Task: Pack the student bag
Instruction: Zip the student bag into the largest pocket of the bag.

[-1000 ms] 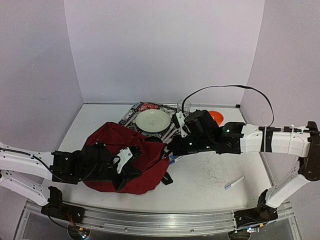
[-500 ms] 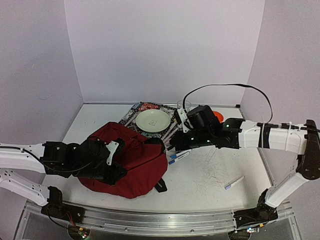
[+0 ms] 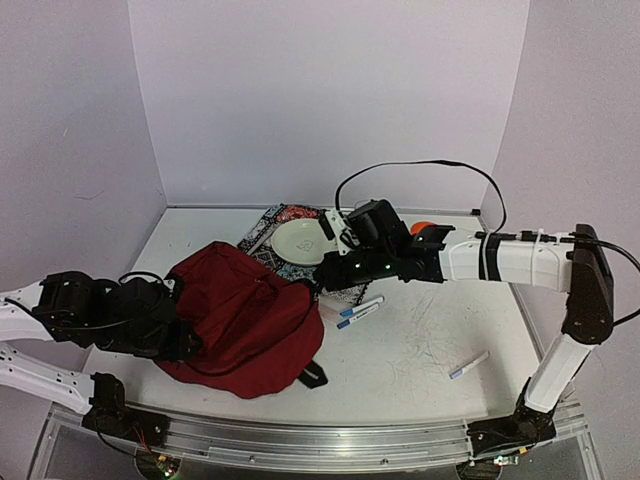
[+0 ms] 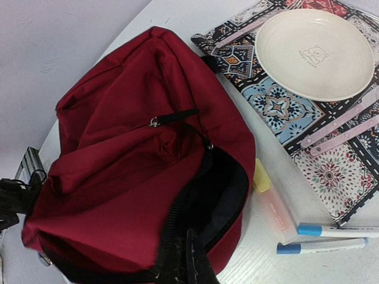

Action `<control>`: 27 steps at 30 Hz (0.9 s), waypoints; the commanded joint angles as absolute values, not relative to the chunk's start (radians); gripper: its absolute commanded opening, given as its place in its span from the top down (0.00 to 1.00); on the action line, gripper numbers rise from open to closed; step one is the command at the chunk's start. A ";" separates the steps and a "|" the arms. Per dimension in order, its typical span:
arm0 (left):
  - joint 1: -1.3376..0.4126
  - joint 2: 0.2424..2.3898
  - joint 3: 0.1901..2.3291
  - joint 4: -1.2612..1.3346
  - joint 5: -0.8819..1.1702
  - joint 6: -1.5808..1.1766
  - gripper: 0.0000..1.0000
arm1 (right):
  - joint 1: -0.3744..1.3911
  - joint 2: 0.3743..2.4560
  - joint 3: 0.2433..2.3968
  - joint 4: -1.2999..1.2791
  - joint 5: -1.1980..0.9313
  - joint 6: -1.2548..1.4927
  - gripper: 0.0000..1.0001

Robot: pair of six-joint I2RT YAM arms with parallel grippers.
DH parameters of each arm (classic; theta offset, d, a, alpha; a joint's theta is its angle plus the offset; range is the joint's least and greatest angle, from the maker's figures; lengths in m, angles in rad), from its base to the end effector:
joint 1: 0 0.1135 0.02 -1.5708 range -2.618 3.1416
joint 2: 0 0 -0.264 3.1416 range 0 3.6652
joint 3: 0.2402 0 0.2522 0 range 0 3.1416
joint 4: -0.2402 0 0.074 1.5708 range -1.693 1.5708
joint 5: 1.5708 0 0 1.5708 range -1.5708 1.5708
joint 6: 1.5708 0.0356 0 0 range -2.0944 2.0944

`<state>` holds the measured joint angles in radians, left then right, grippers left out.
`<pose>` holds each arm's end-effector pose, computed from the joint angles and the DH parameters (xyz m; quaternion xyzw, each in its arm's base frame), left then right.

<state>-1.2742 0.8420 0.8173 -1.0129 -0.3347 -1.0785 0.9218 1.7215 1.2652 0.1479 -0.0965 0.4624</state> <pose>0.0536 -0.1355 0.2717 0.0493 0.9509 -0.1781 0.2482 0.2452 0.3289 0.2872 -0.2113 0.7787 0.4061 0.4290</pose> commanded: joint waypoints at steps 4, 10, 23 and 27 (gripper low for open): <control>-1.273 1.000 0.985 -0.983 -0.512 -0.928 0.43 | 0.896 1.722 1.283 0.181 -0.101 0.450 1.00; -1.273 1.154 1.024 -0.710 -0.495 -0.834 0.24 | 0.902 1.701 1.223 0.211 -0.116 0.475 1.00; -1.207 1.619 1.265 -0.404 -0.368 -0.660 0.13 | 0.880 1.670 1.159 0.211 -0.099 0.502 1.00; -1.207 1.724 1.316 -0.398 -0.345 -0.609 0.13 | 0.862 1.667 1.148 0.208 -0.128 0.517 1.00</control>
